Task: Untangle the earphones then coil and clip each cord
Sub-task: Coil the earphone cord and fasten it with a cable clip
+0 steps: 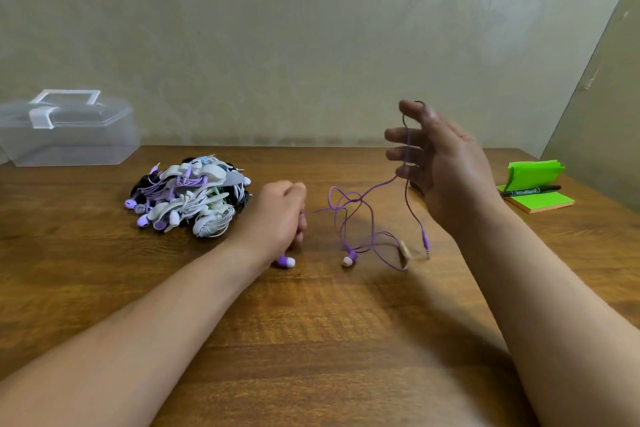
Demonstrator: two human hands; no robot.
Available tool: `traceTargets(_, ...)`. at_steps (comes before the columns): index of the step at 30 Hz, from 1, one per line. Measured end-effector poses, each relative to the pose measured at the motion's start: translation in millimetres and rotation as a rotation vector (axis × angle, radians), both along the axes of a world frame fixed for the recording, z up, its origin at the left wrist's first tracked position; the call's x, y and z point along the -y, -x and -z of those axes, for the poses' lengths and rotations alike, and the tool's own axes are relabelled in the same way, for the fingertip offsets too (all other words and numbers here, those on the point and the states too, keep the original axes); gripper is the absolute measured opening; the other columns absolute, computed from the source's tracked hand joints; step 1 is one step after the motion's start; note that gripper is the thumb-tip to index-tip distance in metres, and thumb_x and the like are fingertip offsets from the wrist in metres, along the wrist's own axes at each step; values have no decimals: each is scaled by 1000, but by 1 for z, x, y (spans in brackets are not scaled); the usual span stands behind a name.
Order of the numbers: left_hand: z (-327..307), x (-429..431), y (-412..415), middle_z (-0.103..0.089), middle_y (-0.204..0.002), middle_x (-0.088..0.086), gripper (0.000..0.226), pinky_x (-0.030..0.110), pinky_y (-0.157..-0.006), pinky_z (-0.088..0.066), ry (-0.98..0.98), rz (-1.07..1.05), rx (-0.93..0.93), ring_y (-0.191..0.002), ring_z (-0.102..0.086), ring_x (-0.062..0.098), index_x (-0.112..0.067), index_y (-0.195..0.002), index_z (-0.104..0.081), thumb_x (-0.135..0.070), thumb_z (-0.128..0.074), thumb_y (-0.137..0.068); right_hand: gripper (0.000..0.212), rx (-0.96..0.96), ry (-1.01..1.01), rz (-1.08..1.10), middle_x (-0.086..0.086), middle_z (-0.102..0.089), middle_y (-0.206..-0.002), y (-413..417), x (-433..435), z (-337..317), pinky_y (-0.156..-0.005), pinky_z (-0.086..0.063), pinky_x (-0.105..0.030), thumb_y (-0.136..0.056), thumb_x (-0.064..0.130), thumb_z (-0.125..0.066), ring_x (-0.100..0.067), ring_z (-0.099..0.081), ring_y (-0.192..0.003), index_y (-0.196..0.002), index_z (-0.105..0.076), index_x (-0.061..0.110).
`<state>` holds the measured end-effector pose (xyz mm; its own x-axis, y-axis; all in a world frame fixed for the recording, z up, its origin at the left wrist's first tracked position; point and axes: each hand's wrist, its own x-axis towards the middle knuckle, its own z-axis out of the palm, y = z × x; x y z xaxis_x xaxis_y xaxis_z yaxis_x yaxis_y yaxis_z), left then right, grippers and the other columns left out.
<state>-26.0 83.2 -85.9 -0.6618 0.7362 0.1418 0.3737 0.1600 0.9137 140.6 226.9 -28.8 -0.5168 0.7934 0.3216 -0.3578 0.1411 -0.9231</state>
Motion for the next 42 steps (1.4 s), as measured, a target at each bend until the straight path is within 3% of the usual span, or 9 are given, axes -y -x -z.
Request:
traceTargets(4, -10, 5, -6, -61, -83, -6, 27, 31, -69, -43, -265, -69, -368, -78, -56, 15, -22, -92, -56, -47, -55, -102, 41, 235, -198, -40, -1, -79, -112, 3, 17, -2, -82, -57, -36, -112, 39, -41, -17, -71, -97, -125, -73, 18)
traceTargets(12, -18, 0, -29, -73, -92, -11, 28, 27, -87, -51, -390, 261, 8, -90, -66, 6, -13, -97, -65, -41, -71, -95, 73, 556, -473, -319, 25, -51, -153, -1, 38, 2, -128, -21, -32, -101, 73, -24, 16, -40, -140, -151, -54, 31)
traceTargets(15, -28, 5, -30, -70, -86, -2, 24, 34, -83, -55, -445, 345, 168, -76, -65, 16, -14, -83, -66, -10, -55, -104, 72, 537, -514, -361, 24, -52, -153, -1, 36, 2, -126, -21, -29, -102, 72, -20, 14, -40, -141, -149, -57, 34)
traceTargets(19, -49, 22, -19, -34, -54, -5, 23, 22, -42, -31, -460, 586, 617, -33, -25, 7, -20, -84, -56, -27, -45, -104, 64, 493, -459, -202, 12, -75, -122, 5, 21, 10, -117, -41, -46, -98, 74, -41, -4, -65, -123, -131, -71, 28)
traceTargets(23, -58, 28, 4, -25, -47, -8, 11, 25, -42, -11, -539, 597, 687, -32, -15, 5, -20, -92, -58, -23, -49, -97, 6, 268, -355, -102, 1, -68, -83, 3, 6, 13, -78, -58, -46, -102, 7, -62, -25, -71, -68, -104, -65, 12)
traceTargets(27, -43, 23, 13, -47, -55, 5, 13, 25, -46, -30, -212, 338, 181, -41, -41, 17, -11, -104, -63, -17, -52, -102, 9, 243, -378, -88, -6, -71, -83, 2, 8, 10, -46, -37, -28, -102, 6, -63, -21, -41, -52, -101, -58, 13)
traceTargets(32, -24, 15, 0, -50, -142, -8, 73, 29, -110, -39, -86, 201, -489, -132, -49, 5, -38, -144, -42, -74, -60, -83, 7, 353, -512, -238, 4, -67, -67, 9, 20, 12, -48, -32, -28, -101, 9, -67, -14, -40, -50, -98, -60, 8)
traceTargets(37, -22, 8, -13, -50, -62, -1, 49, 36, -61, -49, -88, 360, -247, -54, -45, 11, -11, -89, -56, -59, -55, -100, 11, 348, -418, -307, 2, -62, -64, 9, 17, 15, -47, -35, -24, -103, 11, -65, -15, -41, -50, -104, -56, 6)
traceTargets(42, -41, 13, 13, -29, -55, 0, 29, 25, -45, -30, -517, -102, 178, -46, -28, 16, -22, -67, -45, -19, -59, -93, 17, 555, -422, -264, -3, -62, -71, -7, 0, 15, -58, -45, -28, -102, 22, -68, -17, -52, -62, -104, -69, 5)
